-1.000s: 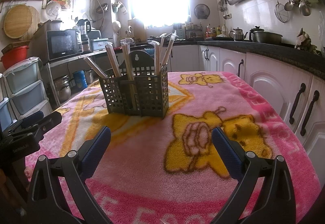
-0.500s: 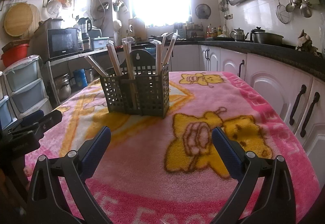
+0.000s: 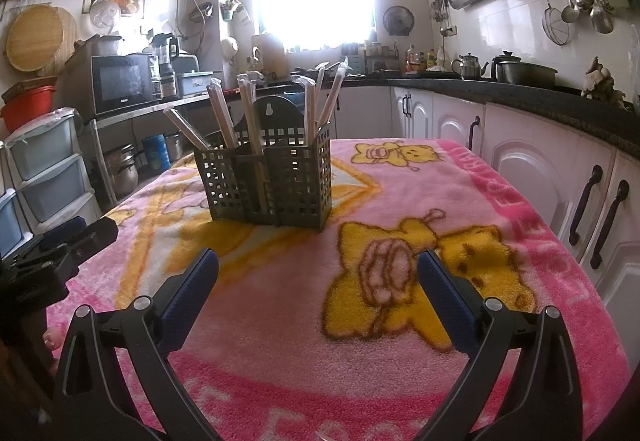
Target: Organize utensils
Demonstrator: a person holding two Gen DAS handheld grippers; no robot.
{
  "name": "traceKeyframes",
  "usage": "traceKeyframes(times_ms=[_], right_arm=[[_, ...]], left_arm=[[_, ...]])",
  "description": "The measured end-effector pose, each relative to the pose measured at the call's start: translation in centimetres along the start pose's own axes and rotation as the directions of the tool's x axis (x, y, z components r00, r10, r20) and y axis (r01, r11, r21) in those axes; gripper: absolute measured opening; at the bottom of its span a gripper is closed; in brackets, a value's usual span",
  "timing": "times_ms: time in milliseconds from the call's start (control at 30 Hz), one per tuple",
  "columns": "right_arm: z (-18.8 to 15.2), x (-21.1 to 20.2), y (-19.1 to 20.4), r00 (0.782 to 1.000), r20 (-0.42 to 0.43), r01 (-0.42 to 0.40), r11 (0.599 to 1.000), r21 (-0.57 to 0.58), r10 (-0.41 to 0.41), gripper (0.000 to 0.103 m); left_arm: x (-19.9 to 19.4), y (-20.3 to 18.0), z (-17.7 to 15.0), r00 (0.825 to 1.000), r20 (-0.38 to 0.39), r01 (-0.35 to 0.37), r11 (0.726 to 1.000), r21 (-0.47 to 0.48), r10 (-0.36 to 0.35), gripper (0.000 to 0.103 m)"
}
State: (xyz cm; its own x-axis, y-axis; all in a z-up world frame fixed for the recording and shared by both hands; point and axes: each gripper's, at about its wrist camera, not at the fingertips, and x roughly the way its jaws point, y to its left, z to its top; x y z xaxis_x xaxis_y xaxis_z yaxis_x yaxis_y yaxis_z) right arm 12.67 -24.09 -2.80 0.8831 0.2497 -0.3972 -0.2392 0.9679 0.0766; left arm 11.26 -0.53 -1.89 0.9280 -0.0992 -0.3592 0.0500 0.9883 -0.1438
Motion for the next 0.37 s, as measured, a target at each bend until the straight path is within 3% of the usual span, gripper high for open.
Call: traceKeyframes(times_ms=[133,233,367], right_arm=[[0.0,0.1,-0.3,1.000,-0.011,0.007,1.000,0.004,-0.007,0.097],[0.4,0.2,-1.2,0.999,-0.024,0.026,0.999,0.020,-0.026,0.097],[1.5,0.8,-4.4,0.994,-0.080,0.076,0.994,0.078,-0.069,0.097]], left_arm=[[0.2,1.1,0.5,0.999,-0.037,0.019,0.997,-0.076,-0.022,0.092],[0.8,2.6,1.3,0.997,-0.081,-0.023,0.995,-0.100,0.015,0.092],[2.2,7.3,3.0,0.975,-0.152,-0.180,0.977,-0.112,0.162,0.092]])
